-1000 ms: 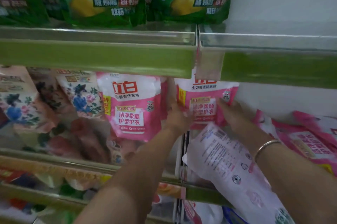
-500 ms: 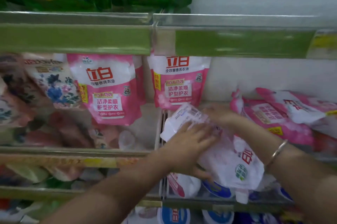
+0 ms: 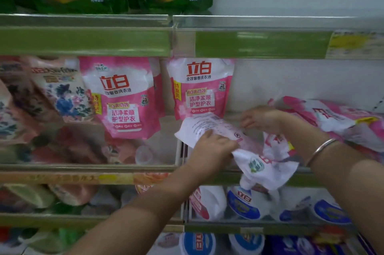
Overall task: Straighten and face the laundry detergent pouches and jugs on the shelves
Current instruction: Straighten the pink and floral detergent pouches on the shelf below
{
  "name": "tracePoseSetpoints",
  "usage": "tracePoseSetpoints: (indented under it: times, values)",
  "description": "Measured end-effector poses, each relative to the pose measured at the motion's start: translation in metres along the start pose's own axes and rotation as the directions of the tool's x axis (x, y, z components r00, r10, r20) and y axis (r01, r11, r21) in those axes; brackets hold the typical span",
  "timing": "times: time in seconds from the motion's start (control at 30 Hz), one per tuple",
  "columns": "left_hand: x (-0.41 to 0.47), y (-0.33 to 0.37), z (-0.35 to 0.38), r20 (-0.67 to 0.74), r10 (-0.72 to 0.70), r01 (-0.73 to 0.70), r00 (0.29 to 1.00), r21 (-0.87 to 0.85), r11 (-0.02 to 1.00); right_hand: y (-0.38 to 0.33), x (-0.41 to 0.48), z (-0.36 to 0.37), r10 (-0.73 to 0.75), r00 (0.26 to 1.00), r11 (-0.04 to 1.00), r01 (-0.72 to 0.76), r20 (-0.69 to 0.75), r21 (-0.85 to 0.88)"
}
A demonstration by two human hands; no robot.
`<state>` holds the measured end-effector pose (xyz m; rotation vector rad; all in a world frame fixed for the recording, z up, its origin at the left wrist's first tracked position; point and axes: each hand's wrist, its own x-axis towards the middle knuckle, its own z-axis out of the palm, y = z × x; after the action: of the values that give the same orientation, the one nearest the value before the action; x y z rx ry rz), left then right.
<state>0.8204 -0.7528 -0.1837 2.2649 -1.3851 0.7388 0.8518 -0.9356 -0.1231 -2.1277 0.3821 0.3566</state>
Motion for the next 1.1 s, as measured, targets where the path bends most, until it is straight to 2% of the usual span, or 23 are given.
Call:
tracePoseSetpoints:
  times: [0.07, 0.1, 0.13, 0.17, 0.2, 0.23, 0.27, 0.3, 0.37, 0.43, 0.5, 0.57, 0.7, 0.8, 0.87, 0.93, 0.97, 1.03, 1.1]
  values:
    - [0.008, -0.003, -0.026, -0.107, -0.119, 0.103, 0.987, -0.144, 0.984, 0.004, -0.003, -0.013, 0.017, 0.999, 0.982, -0.026, 0.05, 0.187]
    - [0.014, -0.002, -0.043, -0.101, -0.249, 0.218, 0.963, -0.247, 0.944, 0.007, -0.004, -0.017, -0.007, 0.997, 0.97, -0.011, 0.072, 0.243]
    - [0.019, -0.004, -0.057, -0.043, -0.405, 0.363, 0.913, -0.366, 0.857, 0.009, -0.007, -0.016, -0.007, 0.996, 0.962, -0.016, 0.085, 0.272]
    - [0.023, -0.007, -0.069, 0.041, -0.54, 0.486, 0.84, -0.5, 0.717, 0.007, -0.012, -0.014, 0.005, 0.994, 0.963, -0.034, 0.106, 0.269]
    - [0.026, -0.013, -0.076, 0.091, -0.642, 0.543, 0.761, -0.631, 0.554, 0.005, -0.015, -0.011, -0.007, 0.993, 0.958, -0.027, 0.119, 0.286]
    - [0.026, -0.021, -0.08, 0.106, -0.725, 0.55, 0.681, -0.728, 0.41, 0.004, -0.013, -0.009, -0.073, 0.99, 0.935, 0.027, 0.117, 0.354]
    - [0.024, -0.03, -0.083, 0.101, -0.793, 0.545, 0.6, -0.777, 0.314, 0.004, -0.008, -0.008, -0.151, 0.982, 0.869, 0.076, 0.117, 0.488]
    - [0.021, -0.038, -0.084, 0.107, -0.847, 0.558, 0.521, -0.793, 0.243, -0.001, -0.009, -0.004, -0.194, 0.974, 0.809, 0.091, 0.118, 0.581]
    - [0.01, -0.05, -0.083, 0.146, -0.912, 0.577, 0.383, -0.809, 0.113, -0.009, -0.012, 0.006, -0.277, 0.939, 0.786, 0.1, 0.202, 0.611]
    - [0.003, -0.059, -0.084, 0.219, -0.925, 0.549, 0.312, -0.835, -0.013, -0.015, -0.014, 0.017, -0.369, 0.895, 0.806, 0.173, 0.251, 0.566]
    - [0.001, -0.067, -0.084, 0.262, -0.914, 0.501, 0.311, -0.862, -0.076, -0.023, -0.012, 0.032, -0.379, 0.902, 0.806, 0.211, 0.208, 0.553]
    - [0.006, -0.072, -0.084, 0.233, -0.909, 0.475, 0.346, -0.879, -0.044, -0.033, -0.013, 0.045, -0.386, 0.921, 0.759, 0.279, 0.061, 0.588]
    - [0.022, -0.076, -0.084, 0.083, -0.907, 0.518, 0.412, -0.841, 0.158, -0.045, -0.017, 0.055, -0.44, 0.872, 0.728, 0.486, -0.213, 0.484]
    - [0.031, -0.078, -0.084, 0.003, -0.907, 0.529, 0.422, -0.812, 0.244, -0.047, -0.014, 0.053, -0.356, 0.825, 0.657, 0.554, -0.438, 0.51]
    - [0.034, -0.08, -0.085, 0.011, -0.888, 0.557, 0.461, -0.783, 0.279, -0.048, -0.014, 0.053, -0.302, 0.805, 0.597, 0.577, -0.51, 0.558]
    - [0.031, -0.08, -0.096, 0.088, -0.838, 0.598, 0.538, -0.741, 0.306, -0.044, -0.013, 0.053, -0.297, 0.784, 0.585, 0.601, -0.545, 0.544]
    - [0.028, -0.08, -0.106, 0.162, -0.814, 0.664, 0.558, -0.676, 0.32, -0.042, -0.015, 0.053, -0.308, 0.773, 0.597, 0.611, -0.555, 0.52]
    - [0.02, -0.085, -0.126, 0.324, -0.758, 0.793, 0.566, -0.464, 0.394, -0.037, -0.016, 0.051, -0.332, 0.77, 0.608, 0.616, -0.545, 0.5]
    - [0.015, -0.089, -0.139, 0.454, -0.671, 0.805, 0.587, -0.419, 0.421, -0.031, -0.014, 0.052, -0.336, 0.791, 0.608, 0.597, -0.512, 0.523]
